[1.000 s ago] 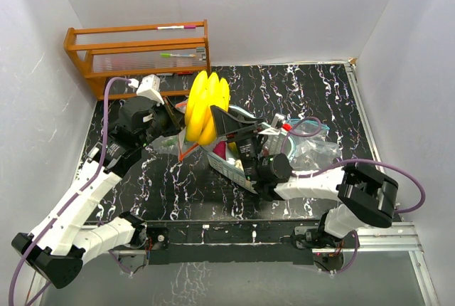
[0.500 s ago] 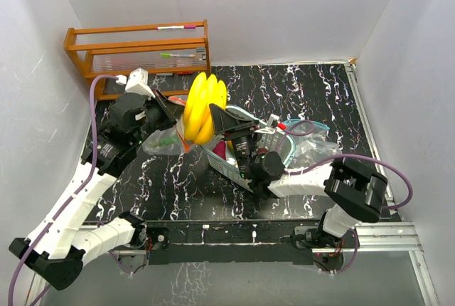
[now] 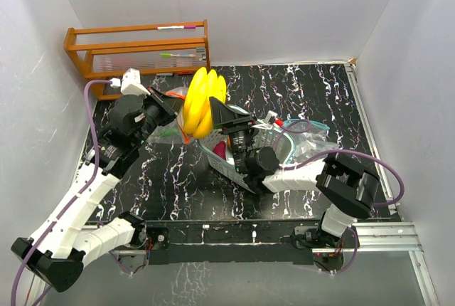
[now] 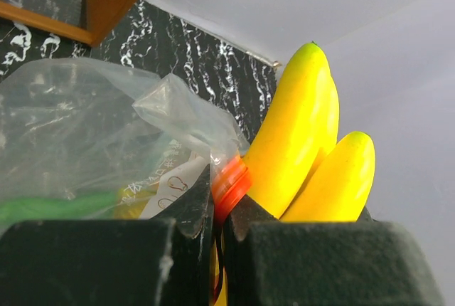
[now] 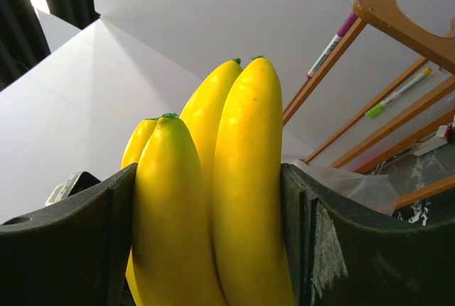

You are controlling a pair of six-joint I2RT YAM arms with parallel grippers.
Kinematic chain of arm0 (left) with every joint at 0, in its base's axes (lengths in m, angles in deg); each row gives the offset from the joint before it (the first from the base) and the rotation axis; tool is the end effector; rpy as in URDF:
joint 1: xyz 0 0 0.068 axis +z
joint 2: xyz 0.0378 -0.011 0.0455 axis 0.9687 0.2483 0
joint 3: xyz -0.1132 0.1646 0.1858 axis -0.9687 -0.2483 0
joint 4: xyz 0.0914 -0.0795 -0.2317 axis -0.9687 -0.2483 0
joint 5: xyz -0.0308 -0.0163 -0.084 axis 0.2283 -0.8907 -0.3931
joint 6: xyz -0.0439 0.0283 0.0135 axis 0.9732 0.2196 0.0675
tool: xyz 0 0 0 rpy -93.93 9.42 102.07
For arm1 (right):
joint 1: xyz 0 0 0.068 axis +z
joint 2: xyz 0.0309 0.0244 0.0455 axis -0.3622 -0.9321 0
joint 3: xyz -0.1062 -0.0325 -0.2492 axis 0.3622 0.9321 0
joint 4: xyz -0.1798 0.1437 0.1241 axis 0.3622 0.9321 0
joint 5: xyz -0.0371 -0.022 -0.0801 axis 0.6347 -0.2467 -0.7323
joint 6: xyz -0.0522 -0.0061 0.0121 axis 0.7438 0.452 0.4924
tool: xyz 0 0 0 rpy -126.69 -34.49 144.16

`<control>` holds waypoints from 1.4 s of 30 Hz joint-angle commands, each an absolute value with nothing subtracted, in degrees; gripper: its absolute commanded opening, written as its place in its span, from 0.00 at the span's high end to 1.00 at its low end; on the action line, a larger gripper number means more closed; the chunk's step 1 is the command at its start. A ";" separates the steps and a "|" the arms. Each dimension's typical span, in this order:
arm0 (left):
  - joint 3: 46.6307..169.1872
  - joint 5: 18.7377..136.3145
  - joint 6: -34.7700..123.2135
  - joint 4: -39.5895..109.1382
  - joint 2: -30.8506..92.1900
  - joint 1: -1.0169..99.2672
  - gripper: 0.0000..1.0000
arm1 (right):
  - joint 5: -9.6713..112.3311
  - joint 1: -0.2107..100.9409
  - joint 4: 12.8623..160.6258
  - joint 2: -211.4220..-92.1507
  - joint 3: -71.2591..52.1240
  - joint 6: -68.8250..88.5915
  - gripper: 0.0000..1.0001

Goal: Place the food in the zip-top bag and seal the zipper
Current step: Place the fake fruit in the zipper food storage bag.

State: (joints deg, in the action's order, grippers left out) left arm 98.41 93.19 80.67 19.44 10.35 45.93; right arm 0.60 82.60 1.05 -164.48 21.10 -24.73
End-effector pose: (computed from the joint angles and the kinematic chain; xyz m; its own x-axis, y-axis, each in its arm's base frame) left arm 0.1870 -0.1013 0.4110 -0.3396 -0.6550 -0.6750 0.1904 0.6549 -0.7313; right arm 0.1768 0.2732 0.2913 -0.0369 0.9409 -0.3368 -0.4705 0.2810 0.8365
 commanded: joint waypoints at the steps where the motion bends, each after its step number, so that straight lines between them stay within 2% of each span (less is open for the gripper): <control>1: 99.17 82.47 83.83 25.33 8.35 43.85 1.00 | 7.03 81.55 -18.11 -165.88 18.41 -30.10 0.92; 6: 97.93 80.89 86.40 26.19 7.16 43.81 1.00 | 11.70 79.93 -18.12 -168.11 16.62 -37.64 0.92; 12: 97.36 80.05 89.47 28.21 6.97 43.83 1.00 | 13.02 80.04 -18.13 -168.57 16.71 -35.35 0.92; 21: 95.01 75.36 96.65 35.16 9.32 43.87 1.00 | 17.08 82.40 -18.03 -173.45 12.99 -15.83 0.92; 26: 98.24 74.77 97.50 37.00 11.03 43.81 1.00 | 12.72 85.48 -16.88 -174.94 14.52 -5.46 0.91; 32: 100.43 74.55 97.38 36.34 10.90 43.81 1.00 | 7.12 86.29 -12.76 -175.51 15.47 -0.23 0.91; 42: 100.96 75.22 96.34 34.02 9.03 43.81 1.00 | -8.19 88.90 -9.67 -176.03 12.76 18.38 0.91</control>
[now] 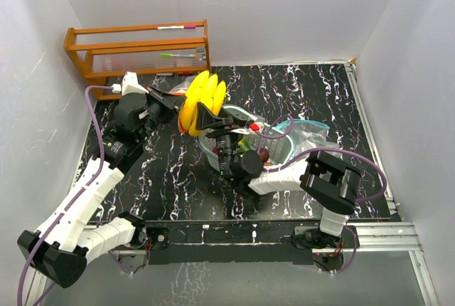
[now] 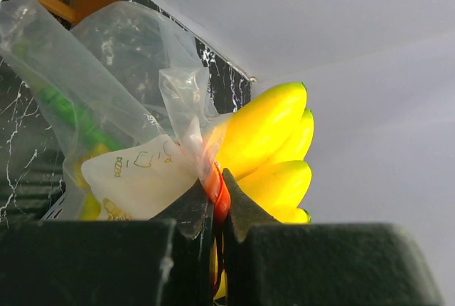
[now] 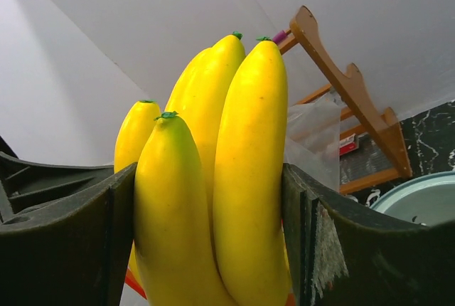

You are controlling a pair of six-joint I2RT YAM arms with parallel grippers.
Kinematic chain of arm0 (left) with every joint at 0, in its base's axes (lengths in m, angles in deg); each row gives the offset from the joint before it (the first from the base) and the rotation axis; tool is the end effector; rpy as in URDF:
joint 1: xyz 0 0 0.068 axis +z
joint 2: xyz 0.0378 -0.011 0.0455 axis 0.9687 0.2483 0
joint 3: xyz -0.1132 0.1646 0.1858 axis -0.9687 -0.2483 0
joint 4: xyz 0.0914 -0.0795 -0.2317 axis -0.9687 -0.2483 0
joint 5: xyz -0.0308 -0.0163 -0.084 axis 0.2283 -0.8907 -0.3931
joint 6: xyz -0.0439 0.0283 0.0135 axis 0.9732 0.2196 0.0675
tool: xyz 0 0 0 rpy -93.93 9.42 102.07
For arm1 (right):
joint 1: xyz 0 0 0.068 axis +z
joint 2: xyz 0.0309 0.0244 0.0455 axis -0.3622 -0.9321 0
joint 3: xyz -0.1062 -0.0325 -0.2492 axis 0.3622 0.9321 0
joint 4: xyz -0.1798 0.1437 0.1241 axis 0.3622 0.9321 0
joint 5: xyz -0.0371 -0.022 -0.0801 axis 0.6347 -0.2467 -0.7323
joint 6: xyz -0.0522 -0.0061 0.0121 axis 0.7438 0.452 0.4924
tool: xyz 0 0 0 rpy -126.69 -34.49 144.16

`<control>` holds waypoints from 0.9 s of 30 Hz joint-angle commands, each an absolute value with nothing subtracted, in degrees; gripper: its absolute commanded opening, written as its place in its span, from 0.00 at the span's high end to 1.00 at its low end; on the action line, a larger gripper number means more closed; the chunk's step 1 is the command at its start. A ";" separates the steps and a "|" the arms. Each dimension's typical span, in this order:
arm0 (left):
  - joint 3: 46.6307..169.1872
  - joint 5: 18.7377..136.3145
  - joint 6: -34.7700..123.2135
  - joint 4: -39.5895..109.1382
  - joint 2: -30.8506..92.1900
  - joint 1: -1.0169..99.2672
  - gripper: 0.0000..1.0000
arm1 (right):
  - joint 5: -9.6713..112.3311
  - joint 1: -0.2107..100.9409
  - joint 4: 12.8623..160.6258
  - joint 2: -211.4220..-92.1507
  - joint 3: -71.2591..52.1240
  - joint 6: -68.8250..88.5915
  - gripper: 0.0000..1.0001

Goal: Place the food in the zip-top bag and seal the zipper
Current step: Place the fake fruit in the zipper food storage bag.

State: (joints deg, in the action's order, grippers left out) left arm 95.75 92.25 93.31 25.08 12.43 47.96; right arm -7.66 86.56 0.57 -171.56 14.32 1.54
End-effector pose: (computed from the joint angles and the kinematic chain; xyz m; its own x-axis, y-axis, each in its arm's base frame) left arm 0.2035 -0.1021 0.3983 -0.3516 -0.7937 -0.4964 0.1133 0.4902 -0.8642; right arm 0.1725 0.3090 0.2841 0.1596 0.7388 -0.6548 -0.3597 0.6612 0.6583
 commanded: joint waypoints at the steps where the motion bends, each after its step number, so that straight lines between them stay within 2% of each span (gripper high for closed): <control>1: 100.81 74.85 96.49 34.03 9.05 43.81 1.00 | -9.27 88.91 -11.09 -176.46 11.93 20.69 0.91; 8: 98.31 74.49 96.88 31.99 7.31 43.81 1.00 | -10.04 88.31 -18.07 -177.66 5.09 36.87 0.91; 22: 95.02 74.84 96.76 30.46 4.54 43.81 1.00 | -1.23 86.27 -18.18 -171.41 3.39 29.13 0.91; 27: 94.41 73.22 97.81 31.52 4.84 43.86 1.00 | 1.17 85.51 -18.11 -171.09 3.03 30.95 0.91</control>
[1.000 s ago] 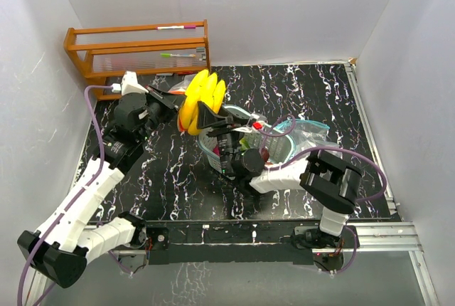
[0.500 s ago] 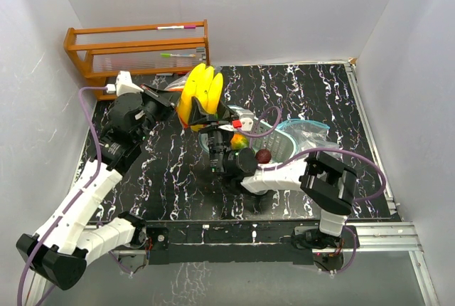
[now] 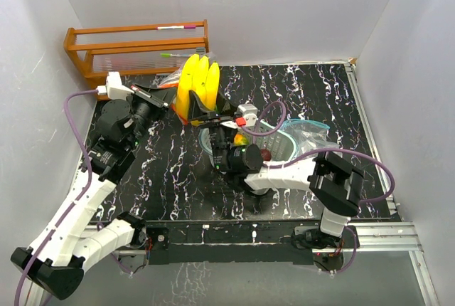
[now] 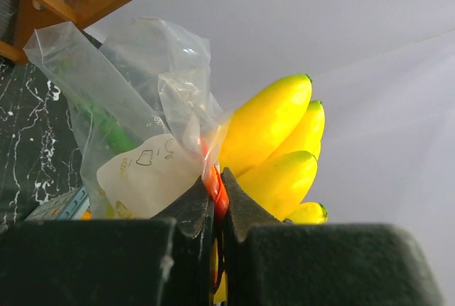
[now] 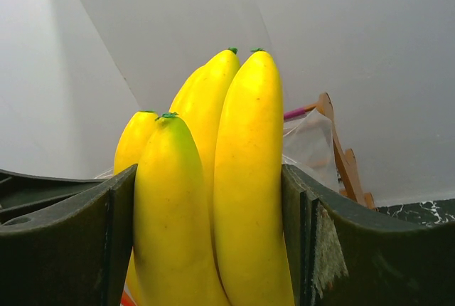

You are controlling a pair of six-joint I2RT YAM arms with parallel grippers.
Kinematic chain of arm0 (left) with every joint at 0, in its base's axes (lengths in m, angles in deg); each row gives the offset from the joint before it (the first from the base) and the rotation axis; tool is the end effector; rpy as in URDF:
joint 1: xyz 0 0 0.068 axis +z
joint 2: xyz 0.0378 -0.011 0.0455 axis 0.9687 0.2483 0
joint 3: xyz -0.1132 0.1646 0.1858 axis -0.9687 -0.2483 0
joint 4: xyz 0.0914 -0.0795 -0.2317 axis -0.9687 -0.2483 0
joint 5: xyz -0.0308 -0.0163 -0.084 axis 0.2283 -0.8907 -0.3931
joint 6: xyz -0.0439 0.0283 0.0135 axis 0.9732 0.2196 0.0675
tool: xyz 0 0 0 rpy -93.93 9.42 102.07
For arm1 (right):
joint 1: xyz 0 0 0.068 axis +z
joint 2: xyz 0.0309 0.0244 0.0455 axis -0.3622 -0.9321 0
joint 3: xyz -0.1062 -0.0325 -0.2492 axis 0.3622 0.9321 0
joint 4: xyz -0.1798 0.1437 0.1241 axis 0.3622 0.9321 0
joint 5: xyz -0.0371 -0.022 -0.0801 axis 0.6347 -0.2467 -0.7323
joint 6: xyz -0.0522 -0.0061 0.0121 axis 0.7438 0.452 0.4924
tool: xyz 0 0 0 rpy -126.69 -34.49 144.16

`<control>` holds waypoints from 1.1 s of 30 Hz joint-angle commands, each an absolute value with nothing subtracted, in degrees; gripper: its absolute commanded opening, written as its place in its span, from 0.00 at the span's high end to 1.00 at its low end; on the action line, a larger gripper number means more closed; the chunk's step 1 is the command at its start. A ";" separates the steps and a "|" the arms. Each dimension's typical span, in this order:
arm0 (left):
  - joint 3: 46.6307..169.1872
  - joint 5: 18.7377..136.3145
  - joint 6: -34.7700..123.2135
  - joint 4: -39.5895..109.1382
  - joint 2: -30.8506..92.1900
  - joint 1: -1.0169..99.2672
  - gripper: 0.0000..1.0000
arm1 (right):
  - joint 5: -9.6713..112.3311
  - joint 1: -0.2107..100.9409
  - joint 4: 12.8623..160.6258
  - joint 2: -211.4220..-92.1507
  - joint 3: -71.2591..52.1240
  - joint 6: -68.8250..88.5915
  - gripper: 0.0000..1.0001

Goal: Place the food in the zip-top bag and seal the zipper
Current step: Place the fake fruit in the zipper food storage bag.

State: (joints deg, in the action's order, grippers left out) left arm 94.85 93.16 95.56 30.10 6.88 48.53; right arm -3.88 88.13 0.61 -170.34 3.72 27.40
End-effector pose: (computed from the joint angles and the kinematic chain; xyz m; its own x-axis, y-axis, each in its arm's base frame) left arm 0.1803 -0.0870 0.4212 -0.2661 -0.8557 -0.4439 0.2217 0.3938 -0.8921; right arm 0.1657 0.3215 0.3463 0.3671 0.5412 -0.7566 -0.3660 0.8317 0.4174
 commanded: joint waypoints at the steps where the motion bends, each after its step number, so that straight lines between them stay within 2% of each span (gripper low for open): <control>1: 94.23 73.04 98.07 31.71 4.85 43.81 1.00 | 1.54 85.32 -18.11 -171.08 2.73 31.94 0.91; 14: 93.01 72.41 98.35 31.51 4.56 43.63 1.00 | 2.90 81.97 -16.99 -169.01 -0.52 30.91 0.91; 21: 95.83 73.15 97.23 31.08 5.23 43.67 1.00 | 4.64 82.10 -15.31 -166.70 9.09 19.79 0.91; 27: 96.70 72.45 98.24 32.98 6.54 43.63 1.00 | 4.75 84.15 -17.30 -168.47 10.69 20.54 0.91; 33: 98.41 75.21 95.21 32.05 6.31 43.63 1.00 | -0.38 86.41 -18.09 -167.49 13.78 17.81 0.90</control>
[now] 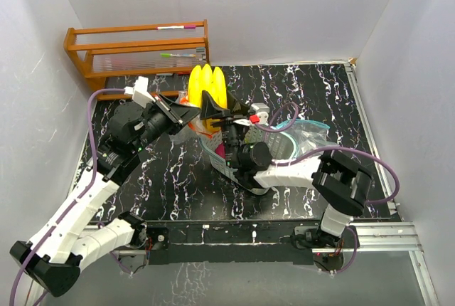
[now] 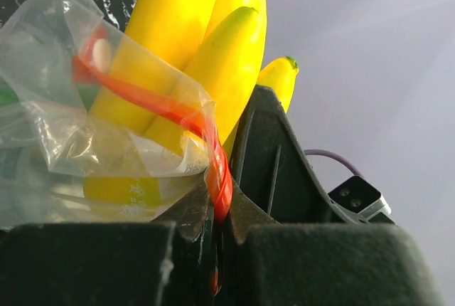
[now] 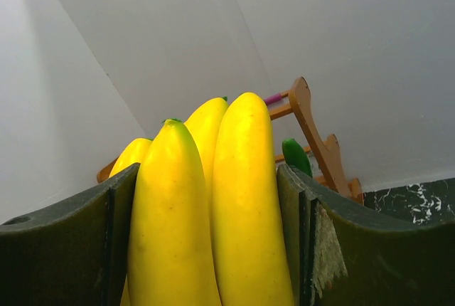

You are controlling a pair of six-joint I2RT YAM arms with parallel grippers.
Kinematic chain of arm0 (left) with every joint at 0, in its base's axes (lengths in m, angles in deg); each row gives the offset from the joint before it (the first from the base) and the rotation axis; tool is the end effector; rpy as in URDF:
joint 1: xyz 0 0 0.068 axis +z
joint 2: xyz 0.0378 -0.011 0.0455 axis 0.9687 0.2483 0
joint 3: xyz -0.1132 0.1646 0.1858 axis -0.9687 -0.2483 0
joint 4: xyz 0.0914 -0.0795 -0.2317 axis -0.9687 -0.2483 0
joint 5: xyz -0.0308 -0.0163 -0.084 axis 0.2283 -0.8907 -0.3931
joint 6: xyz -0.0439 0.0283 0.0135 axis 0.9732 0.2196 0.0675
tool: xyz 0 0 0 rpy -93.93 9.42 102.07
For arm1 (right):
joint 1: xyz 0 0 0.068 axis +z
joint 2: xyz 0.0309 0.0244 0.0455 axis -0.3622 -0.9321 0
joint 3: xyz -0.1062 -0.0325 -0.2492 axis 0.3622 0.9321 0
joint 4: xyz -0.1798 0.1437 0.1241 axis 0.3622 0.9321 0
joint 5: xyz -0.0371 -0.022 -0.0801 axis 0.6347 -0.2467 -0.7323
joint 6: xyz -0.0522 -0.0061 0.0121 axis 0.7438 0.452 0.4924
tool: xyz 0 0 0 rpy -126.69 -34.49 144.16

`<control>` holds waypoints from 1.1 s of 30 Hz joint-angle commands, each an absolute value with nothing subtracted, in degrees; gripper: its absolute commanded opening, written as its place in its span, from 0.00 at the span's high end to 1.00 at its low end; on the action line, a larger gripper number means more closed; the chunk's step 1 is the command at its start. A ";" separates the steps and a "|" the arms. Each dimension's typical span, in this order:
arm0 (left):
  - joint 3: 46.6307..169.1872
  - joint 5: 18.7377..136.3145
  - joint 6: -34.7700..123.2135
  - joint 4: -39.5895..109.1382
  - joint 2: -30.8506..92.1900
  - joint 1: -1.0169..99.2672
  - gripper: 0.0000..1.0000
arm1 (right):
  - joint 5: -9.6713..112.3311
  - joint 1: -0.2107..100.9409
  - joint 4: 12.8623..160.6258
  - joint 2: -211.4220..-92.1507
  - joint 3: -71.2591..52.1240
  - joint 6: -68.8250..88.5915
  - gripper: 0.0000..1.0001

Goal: Place the food in the zip-top bag and seal the zipper
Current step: Place the fake fruit in the zipper food storage bag.

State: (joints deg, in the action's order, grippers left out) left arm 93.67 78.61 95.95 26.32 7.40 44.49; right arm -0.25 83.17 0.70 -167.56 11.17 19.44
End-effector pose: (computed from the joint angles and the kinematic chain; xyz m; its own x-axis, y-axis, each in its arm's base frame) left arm 0.1732 -0.1098 0.4052 -0.5576 -0.6987 -0.4481 0.2710 0.3571 -0.8939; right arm 0.1846 0.2938 0.3251 0.3425 0.5692 -0.7475 -0.3827 0.8111 0.4423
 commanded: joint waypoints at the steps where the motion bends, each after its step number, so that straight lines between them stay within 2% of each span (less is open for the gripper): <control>1: 98.28 75.58 94.81 31.71 6.15 43.65 1.00 | -1.18 86.45 -18.08 -166.56 14.56 16.14 0.90; 7: 98.17 79.28 92.06 30.08 4.58 43.68 1.00 | -4.38 86.58 -16.13 -159.57 18.18 8.93 0.89; 12: 99.75 84.53 88.29 29.65 5.20 43.63 1.00 | -5.29 86.78 -4.75 -152.83 22.27 -1.97 0.80; 17: 101.34 84.63 87.65 31.16 6.74 43.68 1.00 | -1.89 86.84 1.80 -151.29 21.50 -7.24 0.68; 22: 100.74 84.40 88.21 32.83 6.91 43.68 1.00 | 1.14 86.89 15.51 -151.09 17.85 -11.61 0.66; 28: 101.30 83.42 88.53 34.13 8.12 43.63 1.00 | 2.31 88.13 16.33 -153.83 18.07 -11.10 0.65; 33: 100.82 83.76 87.97 34.00 7.72 43.63 1.00 | 7.79 88.65 10.08 -154.72 21.20 -6.92 0.55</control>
State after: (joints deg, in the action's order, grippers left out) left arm 99.07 84.38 88.56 29.64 8.06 43.94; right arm -1.78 86.45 13.20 -154.10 20.16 -9.28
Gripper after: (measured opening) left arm 0.006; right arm 0.710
